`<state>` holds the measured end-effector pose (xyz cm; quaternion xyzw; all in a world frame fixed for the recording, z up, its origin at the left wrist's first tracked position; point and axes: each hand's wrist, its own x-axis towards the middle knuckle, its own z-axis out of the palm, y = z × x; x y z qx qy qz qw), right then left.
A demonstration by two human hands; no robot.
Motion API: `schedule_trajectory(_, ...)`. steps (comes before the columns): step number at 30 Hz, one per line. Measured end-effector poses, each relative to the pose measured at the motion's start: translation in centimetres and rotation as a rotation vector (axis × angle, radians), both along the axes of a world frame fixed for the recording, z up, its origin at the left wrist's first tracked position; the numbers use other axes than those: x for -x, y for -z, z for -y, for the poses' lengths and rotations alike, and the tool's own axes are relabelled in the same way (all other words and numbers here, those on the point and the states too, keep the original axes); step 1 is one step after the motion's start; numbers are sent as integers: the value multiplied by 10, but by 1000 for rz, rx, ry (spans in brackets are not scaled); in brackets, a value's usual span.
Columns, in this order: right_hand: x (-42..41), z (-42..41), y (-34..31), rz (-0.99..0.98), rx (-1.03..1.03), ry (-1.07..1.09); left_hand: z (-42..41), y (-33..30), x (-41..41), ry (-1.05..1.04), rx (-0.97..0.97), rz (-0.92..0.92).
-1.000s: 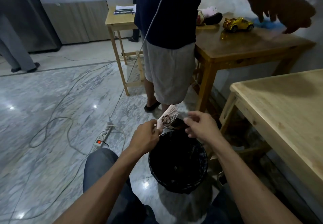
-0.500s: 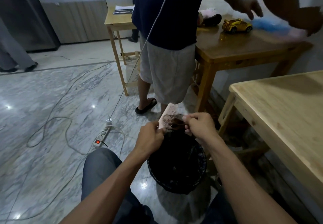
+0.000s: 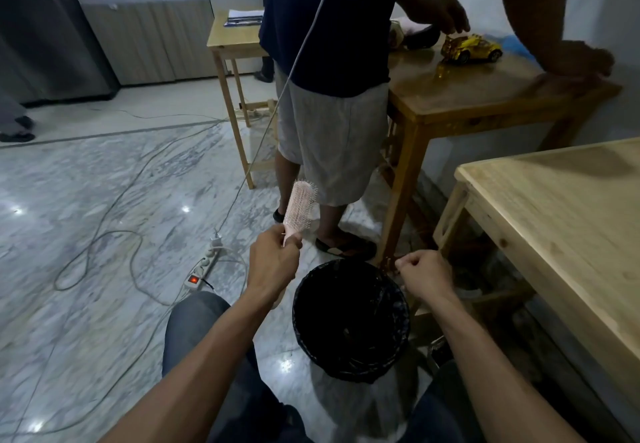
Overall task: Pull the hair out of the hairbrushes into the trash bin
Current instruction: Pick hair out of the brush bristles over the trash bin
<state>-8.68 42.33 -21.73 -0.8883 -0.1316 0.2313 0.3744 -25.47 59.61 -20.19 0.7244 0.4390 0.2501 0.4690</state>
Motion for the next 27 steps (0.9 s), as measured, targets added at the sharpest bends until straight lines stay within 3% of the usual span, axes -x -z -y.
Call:
schedule_trajectory(4, 4, -3, 8, -93, -103, 2, 3, -4, -1, 41, -22, -3)
schedule_trajectory(9, 8, -11, -7, -85, -60, -85, 10, -2, -5, 129, -49, -8)
schedule_trajectory(12, 13, -21, -18, -115, -227, -84, 13, 3, -9, 148, -85, -11)
schedule_trajectory(18, 21, -45, -29, -405, -456, -135, 33, 8, -17, 241, -130, 24)
schedule_trajectory(21, 28, -50, -29, -456, -528, -9, 41, 9, -17, 288, -135, 71)
schedule_trajectory(24, 30, -51, -23, -421, -453, 116, 43, 10, -16, 310, -220, 41)
schedule_trajectory(27, 36, -47, -23, -144, -211, 66, 44, 14, -16, 315, -396, -111)
